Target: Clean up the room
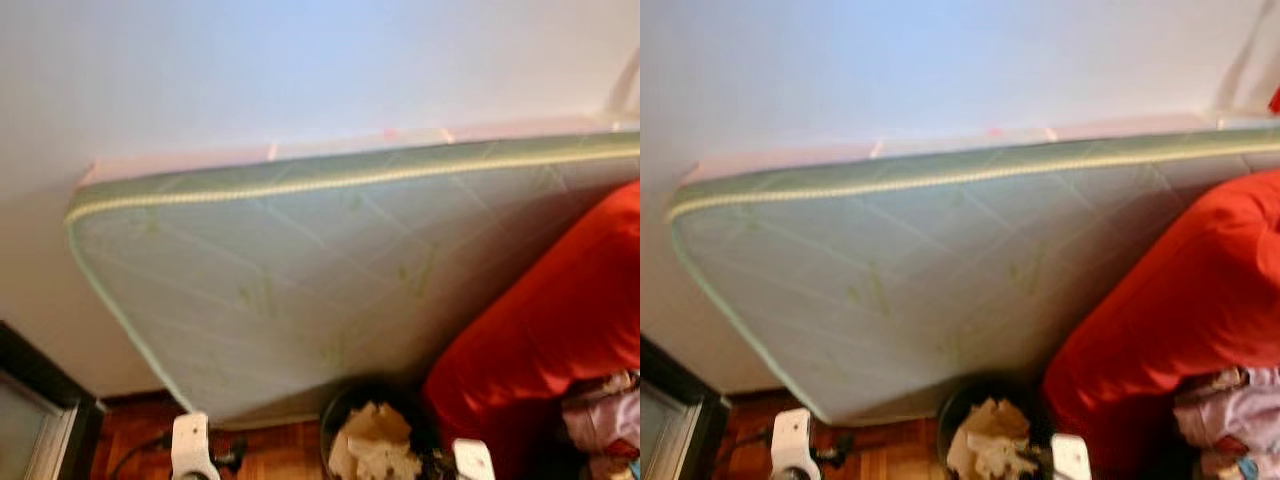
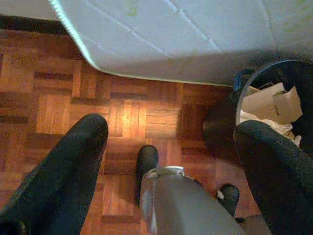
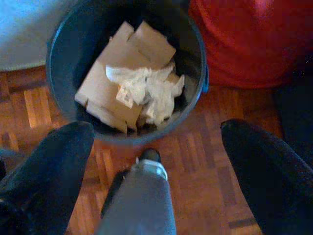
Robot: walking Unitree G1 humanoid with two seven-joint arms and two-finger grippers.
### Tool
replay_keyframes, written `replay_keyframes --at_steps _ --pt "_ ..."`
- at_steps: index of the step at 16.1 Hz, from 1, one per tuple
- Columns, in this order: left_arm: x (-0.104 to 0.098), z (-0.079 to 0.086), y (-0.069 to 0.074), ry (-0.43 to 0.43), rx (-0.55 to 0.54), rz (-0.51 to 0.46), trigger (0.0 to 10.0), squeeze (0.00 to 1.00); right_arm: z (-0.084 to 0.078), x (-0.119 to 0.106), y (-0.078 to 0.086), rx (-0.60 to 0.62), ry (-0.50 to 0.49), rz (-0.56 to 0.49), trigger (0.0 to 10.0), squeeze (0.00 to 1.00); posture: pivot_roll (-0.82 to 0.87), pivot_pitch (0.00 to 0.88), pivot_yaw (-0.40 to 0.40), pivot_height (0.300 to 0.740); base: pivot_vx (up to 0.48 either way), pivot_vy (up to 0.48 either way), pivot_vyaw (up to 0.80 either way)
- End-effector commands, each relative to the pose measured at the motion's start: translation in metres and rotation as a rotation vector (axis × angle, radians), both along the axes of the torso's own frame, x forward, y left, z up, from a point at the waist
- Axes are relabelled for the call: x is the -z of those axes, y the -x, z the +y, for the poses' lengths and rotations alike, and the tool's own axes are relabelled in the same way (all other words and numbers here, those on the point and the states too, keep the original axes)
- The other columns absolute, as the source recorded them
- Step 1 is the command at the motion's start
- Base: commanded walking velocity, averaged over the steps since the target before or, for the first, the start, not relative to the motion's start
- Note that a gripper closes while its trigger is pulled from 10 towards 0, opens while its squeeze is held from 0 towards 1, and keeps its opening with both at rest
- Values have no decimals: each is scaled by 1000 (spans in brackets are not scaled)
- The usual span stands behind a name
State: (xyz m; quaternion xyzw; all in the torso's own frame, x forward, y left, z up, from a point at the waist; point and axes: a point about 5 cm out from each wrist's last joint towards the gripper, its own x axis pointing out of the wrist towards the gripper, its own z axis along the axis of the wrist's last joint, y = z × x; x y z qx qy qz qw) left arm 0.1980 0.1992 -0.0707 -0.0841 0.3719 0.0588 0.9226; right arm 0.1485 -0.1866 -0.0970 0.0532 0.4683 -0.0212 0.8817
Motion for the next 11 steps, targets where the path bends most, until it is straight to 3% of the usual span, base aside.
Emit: replay_keyframes --at_steps 1,4,7,9,11 --pt "3 3 5 -6 1 28 10000 0 -11 1 9 14 9 12 10000 0 50 0 -12 740 -270 0 0" --pt "2 4 4 -9 0 23 10000 0 -28 0 14 21 17 13 10000 0 54 0 -13 740 -289 0 0" --pt "1 4 3 -10 1 22 10000 0 -28 -2 10 22 17 6 10000 0 52 0 -13 740 -299 0 0" --pt "1 4 3 -10 0 21 10000 0 -21 -2 3 15 13 -1 10000 0 53 0 -15 740 -300 0 0" --pt "2 3 3 -10 -1 21 10000 0 4 -3 -9 -12 4 -9 10000 0 53 0 -15 740 -300 0 0"
